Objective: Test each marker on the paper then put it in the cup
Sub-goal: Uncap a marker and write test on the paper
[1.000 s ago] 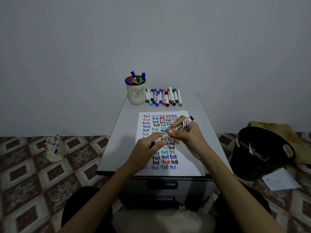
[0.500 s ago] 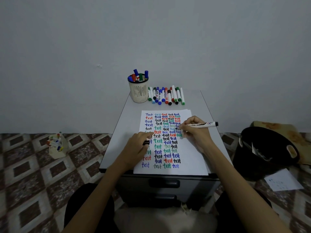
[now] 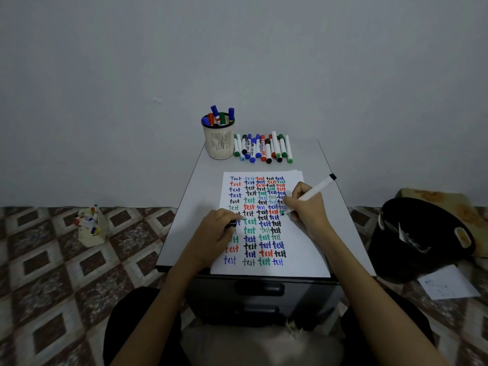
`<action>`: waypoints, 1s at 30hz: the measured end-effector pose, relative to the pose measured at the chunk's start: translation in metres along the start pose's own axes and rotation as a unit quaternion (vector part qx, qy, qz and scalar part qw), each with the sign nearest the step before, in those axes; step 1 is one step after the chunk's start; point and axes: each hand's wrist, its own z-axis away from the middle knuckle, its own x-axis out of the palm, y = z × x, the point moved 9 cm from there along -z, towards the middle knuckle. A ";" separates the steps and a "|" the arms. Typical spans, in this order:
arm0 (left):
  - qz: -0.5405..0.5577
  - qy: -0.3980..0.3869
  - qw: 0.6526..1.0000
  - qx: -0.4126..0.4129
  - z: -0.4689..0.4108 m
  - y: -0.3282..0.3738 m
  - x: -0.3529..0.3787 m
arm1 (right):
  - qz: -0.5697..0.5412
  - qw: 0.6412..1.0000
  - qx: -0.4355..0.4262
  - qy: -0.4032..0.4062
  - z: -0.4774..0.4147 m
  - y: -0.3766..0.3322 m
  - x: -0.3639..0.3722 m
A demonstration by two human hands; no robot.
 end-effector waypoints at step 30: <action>-0.002 0.016 1.000 0.013 0.002 0.004 -0.003 | 0.133 0.990 -0.054 0.002 0.003 -0.007 0.006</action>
